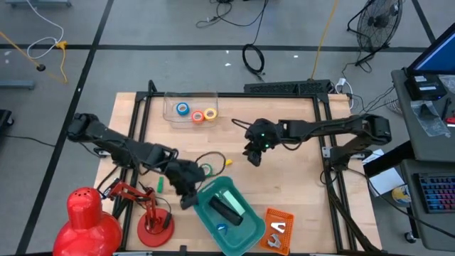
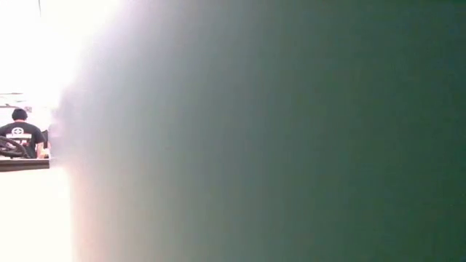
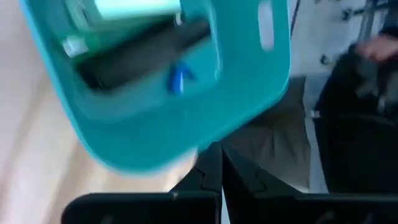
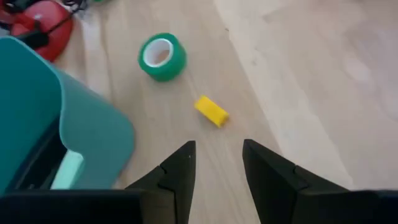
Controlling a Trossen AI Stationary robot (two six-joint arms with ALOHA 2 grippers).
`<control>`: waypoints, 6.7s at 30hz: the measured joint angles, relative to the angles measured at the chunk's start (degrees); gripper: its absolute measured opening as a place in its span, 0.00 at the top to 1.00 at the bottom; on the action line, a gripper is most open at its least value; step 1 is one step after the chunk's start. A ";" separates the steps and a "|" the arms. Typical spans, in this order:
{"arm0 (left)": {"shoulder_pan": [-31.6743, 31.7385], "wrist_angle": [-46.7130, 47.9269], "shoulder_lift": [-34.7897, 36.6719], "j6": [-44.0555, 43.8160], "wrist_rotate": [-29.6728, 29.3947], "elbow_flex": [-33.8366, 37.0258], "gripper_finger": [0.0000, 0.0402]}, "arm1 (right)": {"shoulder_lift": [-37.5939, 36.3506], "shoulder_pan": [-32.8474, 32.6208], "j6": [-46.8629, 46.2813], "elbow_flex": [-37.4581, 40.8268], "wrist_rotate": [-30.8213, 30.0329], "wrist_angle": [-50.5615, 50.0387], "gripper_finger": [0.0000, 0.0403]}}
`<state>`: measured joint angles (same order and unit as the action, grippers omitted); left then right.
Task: Pick and place Stapler, Stapler remover, tape
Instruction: Adjust the green bin
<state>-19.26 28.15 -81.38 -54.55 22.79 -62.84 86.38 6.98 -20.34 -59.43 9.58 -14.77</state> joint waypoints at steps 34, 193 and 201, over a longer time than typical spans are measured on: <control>4.70 10.90 -12.31 7.03 -1.89 0.12 1.00 | -3.70 -3.32 -2.86 0.03 -2.32 -7.13 0.68; 13.24 17.57 -15.55 32.46 -5.76 -9.14 1.00 | -3.69 -2.82 -5.35 0.08 -6.58 -11.49 0.68; 15.49 18.48 -15.03 34.78 -7.52 -11.39 1.00 | -3.69 -2.82 -5.05 0.08 -6.58 -11.93 0.68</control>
<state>-3.77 46.63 -96.40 -19.77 15.27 -74.23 82.70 4.16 -25.38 -59.35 3.01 -26.70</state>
